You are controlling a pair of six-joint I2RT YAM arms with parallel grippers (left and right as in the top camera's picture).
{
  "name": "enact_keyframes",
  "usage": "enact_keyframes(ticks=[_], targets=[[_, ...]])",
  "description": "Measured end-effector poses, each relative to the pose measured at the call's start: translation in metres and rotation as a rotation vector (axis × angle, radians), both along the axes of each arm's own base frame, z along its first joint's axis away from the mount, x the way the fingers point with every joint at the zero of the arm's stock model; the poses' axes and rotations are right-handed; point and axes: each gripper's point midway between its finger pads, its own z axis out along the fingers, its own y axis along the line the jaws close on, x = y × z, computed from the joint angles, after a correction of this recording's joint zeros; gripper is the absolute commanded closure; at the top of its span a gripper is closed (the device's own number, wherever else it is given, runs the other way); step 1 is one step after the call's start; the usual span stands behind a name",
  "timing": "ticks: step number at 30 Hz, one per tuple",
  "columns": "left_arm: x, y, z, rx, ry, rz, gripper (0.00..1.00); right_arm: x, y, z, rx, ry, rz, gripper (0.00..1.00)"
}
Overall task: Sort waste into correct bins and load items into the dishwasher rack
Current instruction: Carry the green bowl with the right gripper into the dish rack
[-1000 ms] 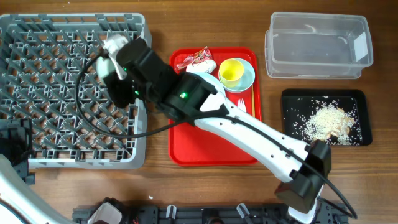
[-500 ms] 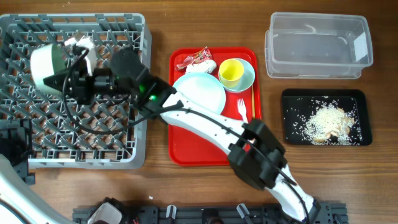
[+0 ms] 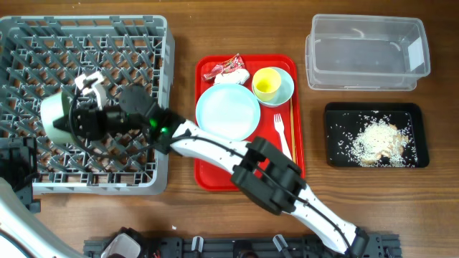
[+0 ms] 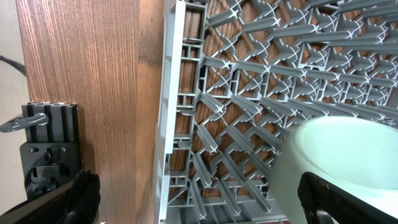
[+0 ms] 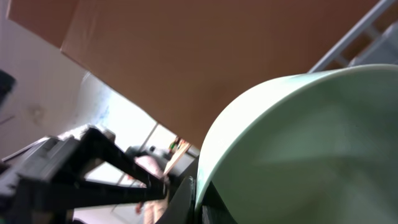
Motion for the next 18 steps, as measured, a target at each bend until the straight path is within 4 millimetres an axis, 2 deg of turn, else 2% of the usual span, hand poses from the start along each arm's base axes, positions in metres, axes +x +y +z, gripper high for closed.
enact_keyframes(ticks=[3,6,8,9,11,16,18], targets=[[0.0,0.0,0.0,0.0,0.0,0.0,0.0,-0.014,0.007,-0.023,-0.034,0.053,0.048,0.95],[0.0,0.0,0.0,0.0,0.0,0.0,0.0,-0.015,0.007,-0.036,-0.079,0.111,0.064,0.95],[0.0,0.0,0.0,0.001,0.0,0.0,0.0,-0.015,0.007,-0.042,-0.108,0.131,0.066,0.9],[0.0,0.0,0.0,0.001,0.0,0.0,0.0,-0.015,0.007,-0.044,-0.113,0.127,0.071,0.83],[0.0,0.0,0.0,0.001,0.0,0.0,0.0,-0.014,0.006,-0.045,-0.113,0.11,0.074,0.79],[0.0,0.0,0.0,0.0,0.0,0.0,0.0,0.006,-0.004,-0.073,-0.228,0.147,0.042,0.74],[0.0,0.0,0.0,0.001,0.0,0.0,0.0,0.014,-0.013,-0.087,-0.323,0.161,0.013,0.64]])
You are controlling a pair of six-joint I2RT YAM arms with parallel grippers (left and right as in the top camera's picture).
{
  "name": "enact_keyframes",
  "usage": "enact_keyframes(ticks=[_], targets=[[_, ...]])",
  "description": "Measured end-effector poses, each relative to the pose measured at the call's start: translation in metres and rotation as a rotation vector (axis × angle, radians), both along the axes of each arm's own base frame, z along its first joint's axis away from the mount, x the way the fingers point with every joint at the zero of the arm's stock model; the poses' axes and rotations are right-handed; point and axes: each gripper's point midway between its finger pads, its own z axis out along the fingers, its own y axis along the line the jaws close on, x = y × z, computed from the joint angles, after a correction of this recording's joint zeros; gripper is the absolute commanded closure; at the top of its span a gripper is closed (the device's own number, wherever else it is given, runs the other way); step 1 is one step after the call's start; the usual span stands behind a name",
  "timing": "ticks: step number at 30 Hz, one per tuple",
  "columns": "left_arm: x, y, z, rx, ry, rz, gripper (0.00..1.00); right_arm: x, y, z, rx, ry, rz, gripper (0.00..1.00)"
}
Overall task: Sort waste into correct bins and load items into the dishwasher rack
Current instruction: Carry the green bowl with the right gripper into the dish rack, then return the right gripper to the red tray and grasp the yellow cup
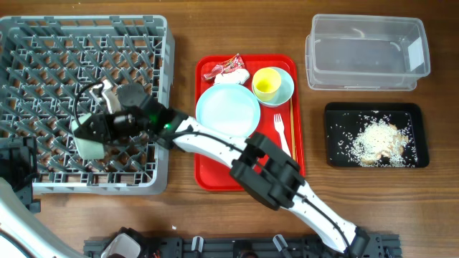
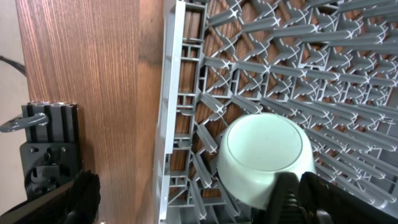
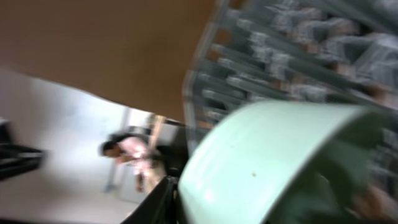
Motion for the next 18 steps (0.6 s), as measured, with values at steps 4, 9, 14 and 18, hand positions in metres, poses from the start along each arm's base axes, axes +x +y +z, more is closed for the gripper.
enact_keyframes(ticks=[4,9,14,18], targets=[[0.0,0.0,0.0,-0.001,0.0,0.0,0.0,0.013,-0.019,-0.006,-0.18,-0.076,-0.106,0.49],[0.0,0.0,0.0,0.0,0.0,0.0,0.0,0.055,-0.076,0.086,-0.246,-0.269,-0.313,0.49],[0.0,0.0,0.0,0.0,0.0,0.0,0.0,0.079,-0.113,0.152,-0.2,-0.379,-0.424,0.5],[0.0,0.0,0.0,0.0,0.0,0.0,0.0,0.067,-0.11,0.141,-0.241,-0.399,-0.379,0.51]])
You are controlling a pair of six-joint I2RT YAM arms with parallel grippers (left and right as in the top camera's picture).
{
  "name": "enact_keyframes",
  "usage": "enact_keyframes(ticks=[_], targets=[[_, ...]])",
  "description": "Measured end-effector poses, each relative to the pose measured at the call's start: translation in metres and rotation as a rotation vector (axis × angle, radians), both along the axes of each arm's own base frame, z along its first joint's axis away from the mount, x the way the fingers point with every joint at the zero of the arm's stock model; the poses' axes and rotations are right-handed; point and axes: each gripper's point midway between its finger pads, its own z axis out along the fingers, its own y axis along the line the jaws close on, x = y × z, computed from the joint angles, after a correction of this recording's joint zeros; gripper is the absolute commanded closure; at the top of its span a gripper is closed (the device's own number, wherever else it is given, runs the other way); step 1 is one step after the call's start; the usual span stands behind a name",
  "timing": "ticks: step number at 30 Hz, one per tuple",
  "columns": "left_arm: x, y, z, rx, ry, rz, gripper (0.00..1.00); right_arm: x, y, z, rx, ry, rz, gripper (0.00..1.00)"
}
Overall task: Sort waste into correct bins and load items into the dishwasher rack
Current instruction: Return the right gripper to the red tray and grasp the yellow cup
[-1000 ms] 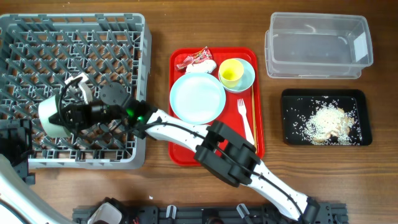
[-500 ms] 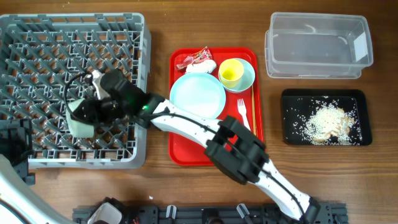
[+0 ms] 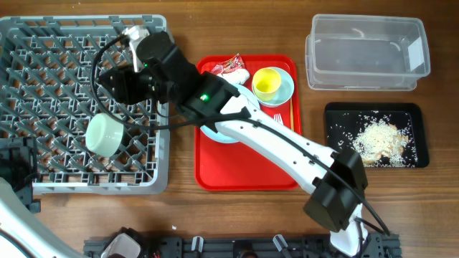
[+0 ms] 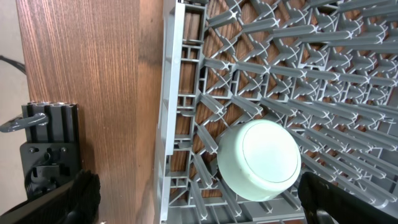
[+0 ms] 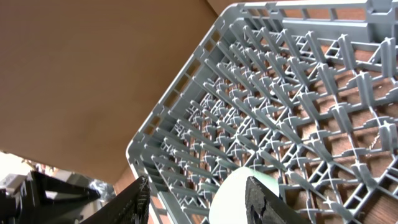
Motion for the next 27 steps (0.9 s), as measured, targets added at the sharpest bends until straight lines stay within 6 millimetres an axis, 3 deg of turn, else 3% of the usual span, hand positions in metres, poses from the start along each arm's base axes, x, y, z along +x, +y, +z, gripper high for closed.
enact_keyframes(ticks=[2,4,6,8,11,14,16,21,27], targets=[[0.0,0.0,0.0,0.0,0.0,0.0,0.0,-0.001,-0.001,-0.004,-0.022,-0.003,0.005,0.5],[0.0,0.0,0.0,0.0,0.0,0.0,0.0,0.003,-0.014,-0.022,-0.096,0.032,-0.035,0.47],[0.0,0.0,0.0,0.001,0.0,0.0,0.0,0.013,-0.034,-0.041,-0.173,0.086,-0.086,0.3],[0.0,0.0,0.0,0.0,0.0,0.0,0.0,0.034,-0.077,-0.068,-0.282,0.181,-0.174,0.0],[0.0,0.0,0.0,0.0,0.001,0.0,0.0,0.065,-0.148,-0.093,-0.398,0.301,-0.306,0.0],[0.0,0.0,0.0,0.0,0.0,0.0,0.0,0.082,-0.187,-0.103,-0.442,0.355,-0.385,0.0],[0.0,0.0,0.0,0.0,0.0,0.0,0.0,0.083,-0.193,-0.108,-0.454,0.359,-0.397,0.01],[0.0,0.0,0.0,0.0,0.0,0.0,0.0,0.064,-0.193,-0.143,-0.543,0.387,-0.41,0.2],[0.0,0.0,0.0,0.0,0.0,0.0,0.0,0.041,-0.189,-0.181,-0.617,0.401,-0.408,0.16]])
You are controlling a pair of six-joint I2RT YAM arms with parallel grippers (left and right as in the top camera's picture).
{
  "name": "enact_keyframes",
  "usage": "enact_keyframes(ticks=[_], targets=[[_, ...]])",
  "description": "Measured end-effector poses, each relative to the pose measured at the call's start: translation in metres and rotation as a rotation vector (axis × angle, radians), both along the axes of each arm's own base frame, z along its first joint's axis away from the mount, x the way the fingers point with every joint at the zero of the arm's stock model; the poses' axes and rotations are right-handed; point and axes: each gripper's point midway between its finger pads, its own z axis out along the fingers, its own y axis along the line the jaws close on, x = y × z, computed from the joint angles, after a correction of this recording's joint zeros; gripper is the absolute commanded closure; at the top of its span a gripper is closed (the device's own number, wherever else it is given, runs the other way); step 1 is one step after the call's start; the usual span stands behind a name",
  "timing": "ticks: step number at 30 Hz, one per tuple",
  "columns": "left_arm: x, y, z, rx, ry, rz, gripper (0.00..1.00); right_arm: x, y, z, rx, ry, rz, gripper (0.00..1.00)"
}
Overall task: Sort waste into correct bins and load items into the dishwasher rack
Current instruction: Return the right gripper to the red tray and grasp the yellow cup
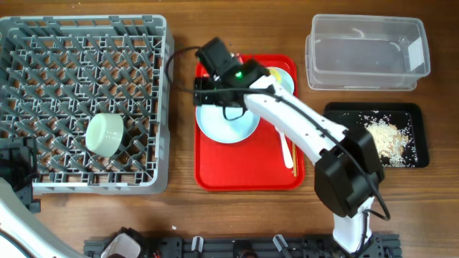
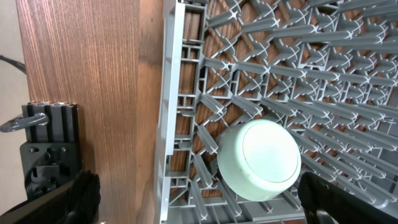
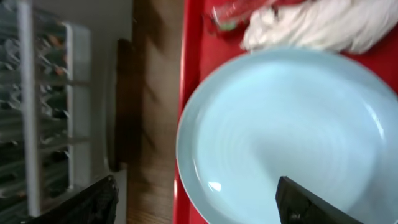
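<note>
A pale green bowl lies bottom-up and tilted in the grey dishwasher rack, near its front; the left wrist view shows the bowl too. My right gripper hangs open over the upper left of the light blue plate on the red tray. In the right wrist view, my right gripper spans the plate, with nothing between the fingers. My left gripper stands open at the rack's front left corner. A white fork lies on the tray.
A red wrapper and a white napkin lie at the tray's far end. A yellow cup on a small plate is partly hidden by the right arm. A clear container and a black tray of rice stand at the right.
My right gripper has moved from above the rack's far right part to above the blue plate on the red tray. The bowl and the left arm have not moved.
My right gripper first held the green bowl over the rack's left side. Then the bowl was low among the rack's pegs near the front. After that it lay free in the rack with the gripper open and away, and now the gripper is over the plate.
</note>
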Motion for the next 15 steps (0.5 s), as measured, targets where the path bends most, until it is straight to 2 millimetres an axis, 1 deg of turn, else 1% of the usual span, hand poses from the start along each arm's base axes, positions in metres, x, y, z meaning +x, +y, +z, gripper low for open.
enact_keyframes(ticks=[1,3,5,6,8,9,10,11,13,14,15], targets=[[0.0,0.0,0.0,0.0,0.0,0.0,0.0,-0.003,0.0,-0.003,-0.008,0.003,-0.002,0.16],[0.0,0.0,0.0,0.0,0.0,0.0,0.0,0.0,0.005,0.0,0.003,-0.018,-0.008,0.15],[0.0,0.0,0.0,0.0,0.0,0.0,0.0,0.008,0.005,0.004,0.017,-0.042,-0.017,0.13],[0.0,0.0,0.0,0.0,0.0,0.0,0.0,0.011,0.003,0.006,0.019,-0.046,-0.02,0.13],[0.0,0.0,0.0,0.0,0.0,0.0,0.0,0.024,-0.004,0.016,0.024,-0.073,-0.034,0.11],[0.0,0.0,0.0,0.0,0.0,0.0,0.0,0.033,-0.011,0.023,0.021,-0.092,-0.051,0.1],[0.0,0.0,0.0,0.0,0.0,0.0,0.0,0.043,-0.024,0.031,0.012,-0.112,-0.079,0.09],[0.0,0.0,0.0,0.0,0.0,0.0,0.0,0.051,-0.037,0.038,0.002,-0.127,-0.11,0.1],[0.0,0.0,0.0,0.0,0.0,0.0,0.0,0.066,-0.066,0.049,-0.016,-0.155,-0.168,0.22],[0.0,0.0,0.0,0.0,0.0,0.0,0.0,0.073,-0.081,0.052,-0.033,-0.162,-0.187,0.31],[0.0,0.0,0.0,0.001,0.0,0.0,0.0,0.077,-0.093,0.053,-0.046,-0.162,-0.206,0.36]])
